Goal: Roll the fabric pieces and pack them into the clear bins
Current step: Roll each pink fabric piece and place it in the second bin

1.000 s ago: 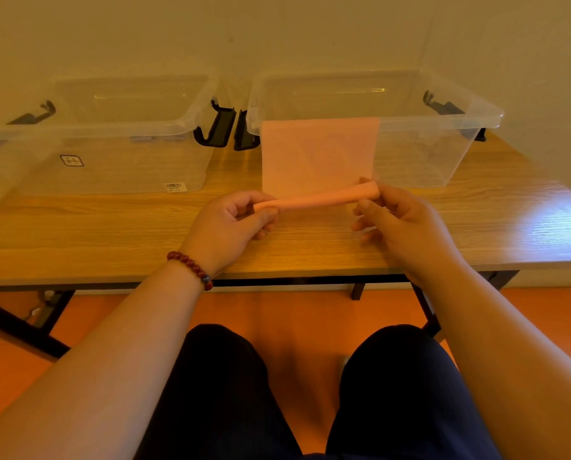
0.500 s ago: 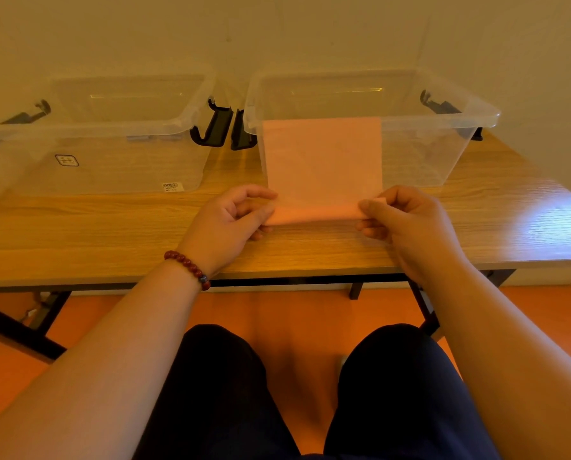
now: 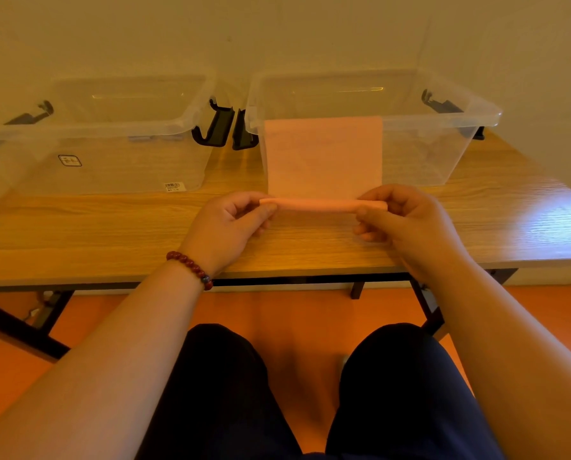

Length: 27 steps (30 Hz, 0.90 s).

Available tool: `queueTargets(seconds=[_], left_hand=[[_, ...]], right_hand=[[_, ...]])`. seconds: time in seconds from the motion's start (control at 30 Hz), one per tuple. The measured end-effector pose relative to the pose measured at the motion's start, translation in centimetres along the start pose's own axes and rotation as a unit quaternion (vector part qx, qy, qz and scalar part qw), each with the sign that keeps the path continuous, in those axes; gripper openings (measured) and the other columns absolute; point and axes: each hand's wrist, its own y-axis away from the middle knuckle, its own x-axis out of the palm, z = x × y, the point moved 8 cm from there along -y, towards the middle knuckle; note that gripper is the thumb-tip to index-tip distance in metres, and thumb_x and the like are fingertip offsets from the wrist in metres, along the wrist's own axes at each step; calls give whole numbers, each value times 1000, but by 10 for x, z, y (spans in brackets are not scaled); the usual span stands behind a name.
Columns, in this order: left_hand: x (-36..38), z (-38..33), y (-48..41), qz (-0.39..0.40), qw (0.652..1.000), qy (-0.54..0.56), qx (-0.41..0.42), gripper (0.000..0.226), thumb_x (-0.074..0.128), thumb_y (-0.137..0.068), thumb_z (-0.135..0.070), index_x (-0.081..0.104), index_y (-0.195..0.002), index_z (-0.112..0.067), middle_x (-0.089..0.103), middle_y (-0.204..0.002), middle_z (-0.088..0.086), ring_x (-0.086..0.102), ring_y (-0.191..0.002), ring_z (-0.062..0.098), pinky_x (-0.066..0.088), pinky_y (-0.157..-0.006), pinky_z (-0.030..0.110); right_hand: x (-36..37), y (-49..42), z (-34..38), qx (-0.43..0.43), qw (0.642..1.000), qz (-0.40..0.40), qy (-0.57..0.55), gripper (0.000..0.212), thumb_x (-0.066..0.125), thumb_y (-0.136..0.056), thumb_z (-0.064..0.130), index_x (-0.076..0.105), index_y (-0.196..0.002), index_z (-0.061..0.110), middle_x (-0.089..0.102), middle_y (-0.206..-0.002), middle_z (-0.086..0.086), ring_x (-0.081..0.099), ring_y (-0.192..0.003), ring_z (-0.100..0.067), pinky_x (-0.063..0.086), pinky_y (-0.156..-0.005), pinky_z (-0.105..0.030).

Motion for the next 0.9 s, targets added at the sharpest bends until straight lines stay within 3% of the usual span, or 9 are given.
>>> queueTargets(seconds=[0.17,0.27,0.37,0.57,0.7,0.9], left_hand=[[-1,-2,0,0,1000,-28,0,17,58,-92,-30,62,-80,-41,64,-67,-15,55,-60,-11,41,-54,1],[1,-1,-1,12,1000,-13,-5,16,60,-91,-25,63,-87,-40,66,-65,-22,57,-60,-10,43,-56,2],[2,0,-2,15,999,31,-6,20,63,-89,-17,61,-95,-36,69,-74,-14,63,-65,-4,50,-60,10],[1,0,-2,9,1000,13,-1,18,64,-88,-20,64,-89,-38,67,-79,-15,62,-68,-4,50,-62,9],[1,1,-1,10,1000,7,6,23,66,-86,-18,63,-91,-40,67,-86,-14,62,-75,-1,54,-69,13],[0,0,-2,-7,1000,12,-2,15,59,-92,-26,64,-85,-38,67,-70,-19,60,-63,-8,45,-57,5]], right_hand=[[-4,0,0,29,999,-5,-32,6,66,-89,16,72,-90,14,74,-91,-4,72,-87,-14,56,-64,-19],[-3,0,-2,44,998,-7,-41,6,65,-90,12,70,-89,11,73,-83,-6,71,-79,-15,56,-63,-19],[-1,-3,-4,52,997,-14,-47,4,65,-90,10,68,-90,9,72,-74,-5,70,-70,-15,57,-63,-20],[-1,-5,-3,48,997,-19,-48,5,63,-93,14,66,-97,13,69,-77,-9,68,-63,-17,58,-59,-24],[1,-1,-2,47,997,18,-58,12,63,-91,13,67,-100,6,68,-79,-7,68,-68,-15,57,-61,-22],[-2,1,-4,42,997,-3,-58,11,62,-93,19,69,-93,11,72,-89,-7,72,-80,-18,54,-58,-19]])
